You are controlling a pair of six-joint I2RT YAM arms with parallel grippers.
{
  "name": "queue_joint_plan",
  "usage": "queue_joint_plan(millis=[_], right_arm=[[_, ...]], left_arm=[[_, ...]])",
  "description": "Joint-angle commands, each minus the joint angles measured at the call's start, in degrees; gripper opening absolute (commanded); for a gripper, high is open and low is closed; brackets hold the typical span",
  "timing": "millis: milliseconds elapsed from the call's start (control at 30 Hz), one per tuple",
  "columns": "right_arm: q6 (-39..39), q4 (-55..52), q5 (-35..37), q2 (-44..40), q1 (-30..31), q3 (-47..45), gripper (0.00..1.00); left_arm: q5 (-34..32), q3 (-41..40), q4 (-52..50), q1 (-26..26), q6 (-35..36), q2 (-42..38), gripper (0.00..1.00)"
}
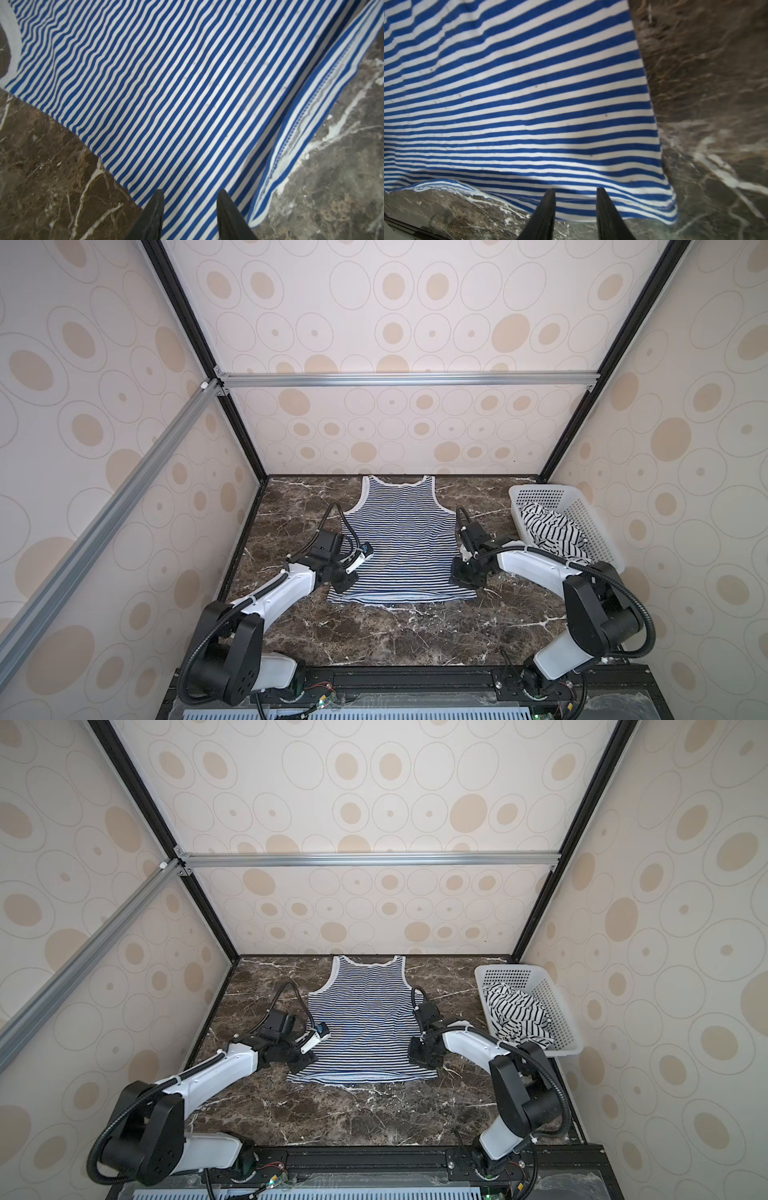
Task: Fold and stack tank tops
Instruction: Smooth out the tank top at the center of the table.
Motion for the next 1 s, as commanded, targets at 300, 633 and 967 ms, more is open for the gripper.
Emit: queue_joint_plan(millis=[300, 633, 967], right_arm=[[1.4, 1.7, -0.5, 3.1, 4.8, 0.7, 0.36], [2.7, 1.6, -0.6, 1.8, 7.2, -1.2, 0.36], [3.7, 0.0, -0.7, 1.0, 9.1, -1.5, 0.36]], left_arm=[[-3.5, 0.0, 2.6, -4.7, -1.9, 3.1, 0.43], [-2.6, -4.0, 0.3, -6.8, -2.1, -1.0, 0.43], [-0.6, -7.6, -2.3, -8.3, -2.2, -6.4, 0.45]])
